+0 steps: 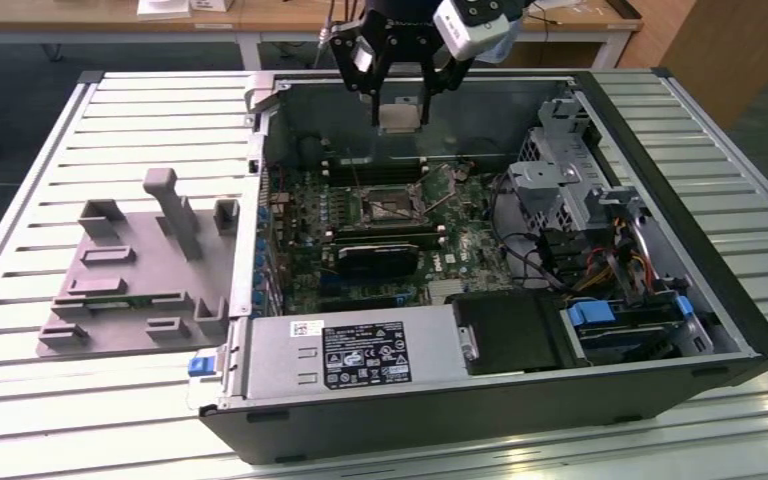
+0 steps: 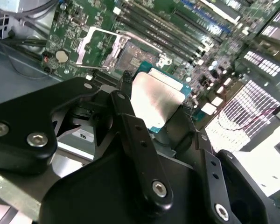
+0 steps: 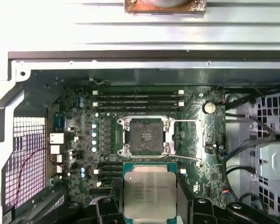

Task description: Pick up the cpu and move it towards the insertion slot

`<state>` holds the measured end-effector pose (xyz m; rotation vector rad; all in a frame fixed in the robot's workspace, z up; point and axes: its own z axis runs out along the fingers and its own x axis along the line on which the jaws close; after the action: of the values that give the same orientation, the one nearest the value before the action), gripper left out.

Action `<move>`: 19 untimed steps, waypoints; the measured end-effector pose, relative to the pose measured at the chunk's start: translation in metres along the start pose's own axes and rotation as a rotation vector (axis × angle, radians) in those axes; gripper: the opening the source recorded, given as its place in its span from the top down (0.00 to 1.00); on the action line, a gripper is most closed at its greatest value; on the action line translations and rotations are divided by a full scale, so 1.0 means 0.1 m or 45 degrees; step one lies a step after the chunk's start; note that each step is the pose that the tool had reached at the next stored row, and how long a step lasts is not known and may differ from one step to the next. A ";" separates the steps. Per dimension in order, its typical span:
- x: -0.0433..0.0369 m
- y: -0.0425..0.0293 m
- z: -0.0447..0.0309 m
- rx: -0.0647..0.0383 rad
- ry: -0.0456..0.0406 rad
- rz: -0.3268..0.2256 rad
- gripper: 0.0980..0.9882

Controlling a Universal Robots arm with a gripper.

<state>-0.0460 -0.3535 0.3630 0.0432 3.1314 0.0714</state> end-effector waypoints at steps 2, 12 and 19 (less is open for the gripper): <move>-0.026 0.034 0.008 0.000 0.000 0.000 0.51; -0.056 0.303 0.049 0.000 0.000 -0.002 0.51; -0.053 0.405 0.080 0.000 0.000 -0.005 0.51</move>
<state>-0.0395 -0.3129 0.3569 0.0376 3.1315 0.0714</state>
